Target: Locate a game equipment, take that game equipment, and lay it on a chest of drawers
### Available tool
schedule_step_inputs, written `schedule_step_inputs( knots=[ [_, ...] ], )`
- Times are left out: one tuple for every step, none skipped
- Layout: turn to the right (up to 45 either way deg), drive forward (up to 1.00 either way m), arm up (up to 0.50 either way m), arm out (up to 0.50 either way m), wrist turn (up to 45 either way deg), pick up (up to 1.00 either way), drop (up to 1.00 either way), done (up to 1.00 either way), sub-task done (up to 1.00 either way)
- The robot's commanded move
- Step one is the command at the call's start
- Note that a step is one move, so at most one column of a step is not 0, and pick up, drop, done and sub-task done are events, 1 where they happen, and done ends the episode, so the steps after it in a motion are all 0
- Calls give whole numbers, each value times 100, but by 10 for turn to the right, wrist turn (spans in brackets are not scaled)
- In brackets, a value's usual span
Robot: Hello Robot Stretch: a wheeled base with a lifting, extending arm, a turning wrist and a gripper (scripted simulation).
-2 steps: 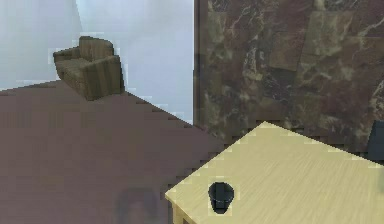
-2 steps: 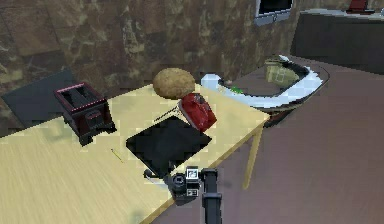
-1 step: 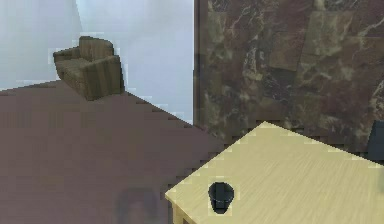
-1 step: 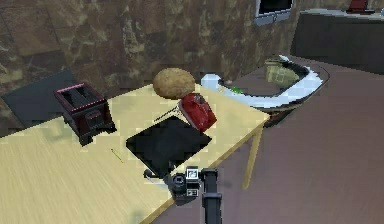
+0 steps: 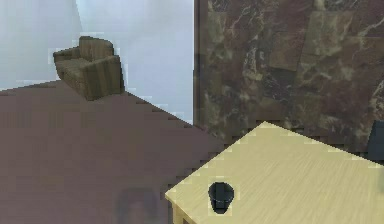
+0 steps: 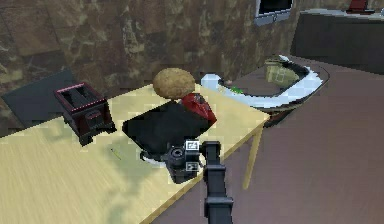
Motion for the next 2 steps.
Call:
schedule_step_inputs(
  knots=[
    [0,0,20,0,0,0,0,0,0],
    [0,0,0,0,-450,0,0,0,0]
  ],
)
